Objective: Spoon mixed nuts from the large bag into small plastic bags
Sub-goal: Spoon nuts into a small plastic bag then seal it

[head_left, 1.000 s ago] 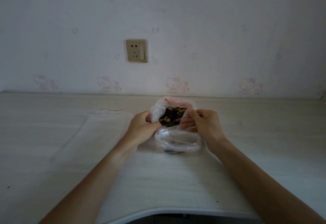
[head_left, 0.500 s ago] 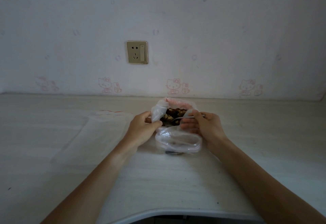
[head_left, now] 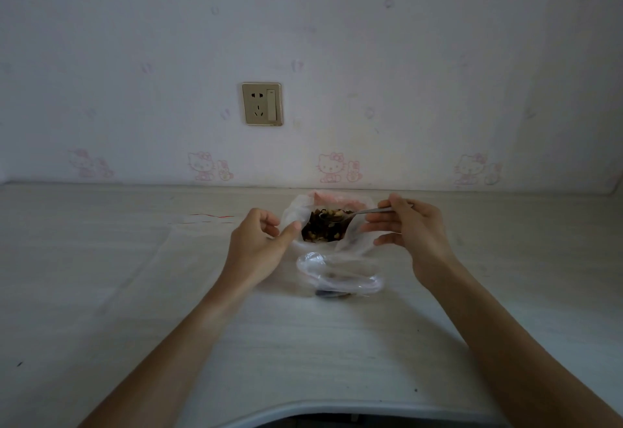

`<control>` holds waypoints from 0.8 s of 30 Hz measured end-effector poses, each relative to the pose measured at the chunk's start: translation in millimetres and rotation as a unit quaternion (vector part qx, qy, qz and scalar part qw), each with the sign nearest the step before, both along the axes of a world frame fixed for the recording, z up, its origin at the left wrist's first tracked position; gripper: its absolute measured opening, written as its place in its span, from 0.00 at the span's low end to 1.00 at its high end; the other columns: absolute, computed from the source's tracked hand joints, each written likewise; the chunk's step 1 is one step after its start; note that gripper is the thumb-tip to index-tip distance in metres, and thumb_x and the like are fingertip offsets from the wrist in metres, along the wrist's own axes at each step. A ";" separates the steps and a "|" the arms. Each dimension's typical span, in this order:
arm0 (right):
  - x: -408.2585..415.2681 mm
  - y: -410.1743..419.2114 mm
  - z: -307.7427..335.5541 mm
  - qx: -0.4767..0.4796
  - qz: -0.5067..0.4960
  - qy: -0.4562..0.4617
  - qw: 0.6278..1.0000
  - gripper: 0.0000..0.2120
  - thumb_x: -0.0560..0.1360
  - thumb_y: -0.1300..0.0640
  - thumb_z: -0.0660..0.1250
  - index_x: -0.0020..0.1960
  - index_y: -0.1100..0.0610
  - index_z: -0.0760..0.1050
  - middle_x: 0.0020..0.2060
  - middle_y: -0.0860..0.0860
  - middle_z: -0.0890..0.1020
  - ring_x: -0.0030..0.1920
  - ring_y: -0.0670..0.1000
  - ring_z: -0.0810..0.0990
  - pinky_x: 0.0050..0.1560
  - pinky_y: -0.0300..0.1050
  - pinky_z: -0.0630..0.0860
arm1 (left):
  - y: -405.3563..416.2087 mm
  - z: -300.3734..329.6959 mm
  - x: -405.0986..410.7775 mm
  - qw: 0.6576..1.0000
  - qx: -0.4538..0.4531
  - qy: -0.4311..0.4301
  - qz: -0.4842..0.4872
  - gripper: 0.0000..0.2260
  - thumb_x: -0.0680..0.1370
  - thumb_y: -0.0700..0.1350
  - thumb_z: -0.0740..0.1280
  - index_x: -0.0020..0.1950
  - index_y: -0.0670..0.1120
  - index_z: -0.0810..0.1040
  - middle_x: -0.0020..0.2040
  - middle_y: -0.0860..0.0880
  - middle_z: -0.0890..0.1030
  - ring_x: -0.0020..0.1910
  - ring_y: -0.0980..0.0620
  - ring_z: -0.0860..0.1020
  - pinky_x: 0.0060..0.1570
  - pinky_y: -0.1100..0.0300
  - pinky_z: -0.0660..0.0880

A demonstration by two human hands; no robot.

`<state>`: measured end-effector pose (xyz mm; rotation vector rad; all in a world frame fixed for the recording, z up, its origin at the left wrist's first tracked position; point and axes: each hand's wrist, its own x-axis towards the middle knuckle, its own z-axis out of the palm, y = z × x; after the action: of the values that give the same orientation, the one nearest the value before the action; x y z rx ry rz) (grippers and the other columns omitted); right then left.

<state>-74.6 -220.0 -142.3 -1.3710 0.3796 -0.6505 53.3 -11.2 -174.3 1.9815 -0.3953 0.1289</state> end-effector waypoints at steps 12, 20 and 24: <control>-11.4 -21.4 13.1 -0.038 0.064 0.022 0.997 0.19 0.86 0.52 0.59 0.45 0.64 0.78 0.35 0.65 0.84 0.34 0.66 0.86 0.27 0.48 0.79 | 9.4 15.0 -30.8 0.978 0.127 0.018 -0.165 0.11 0.77 0.60 0.72 0.44 0.54 0.87 0.41 0.56 0.85 0.39 0.61 0.82 0.40 0.67 0.74; -13.7 -11.8 15.4 -0.241 0.062 -0.001 0.969 0.24 0.87 0.47 0.57 0.40 0.62 0.75 0.25 0.61 0.80 0.25 0.63 0.80 0.24 0.46 0.75 | 13.2 16.3 -28.9 0.967 0.109 0.010 -0.232 0.02 0.78 0.47 0.75 0.47 0.52 0.88 0.45 0.51 0.86 0.47 0.51 0.83 0.52 0.56 0.79; -18.2 -1.0 14.1 -0.385 0.014 -0.090 0.918 0.23 0.87 0.49 0.55 0.37 0.58 0.71 0.22 0.58 0.76 0.20 0.55 0.75 0.24 0.39 0.70 | 14.2 16.7 -25.2 0.961 0.105 -0.006 -0.254 0.01 0.78 0.47 0.75 0.46 0.52 0.87 0.40 0.56 0.84 0.39 0.58 0.79 0.43 0.64 0.74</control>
<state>-92.8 -220.9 -128.3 -2.0337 -0.0700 -0.9489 28.1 3.0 -157.6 2.0197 -0.9434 -0.2374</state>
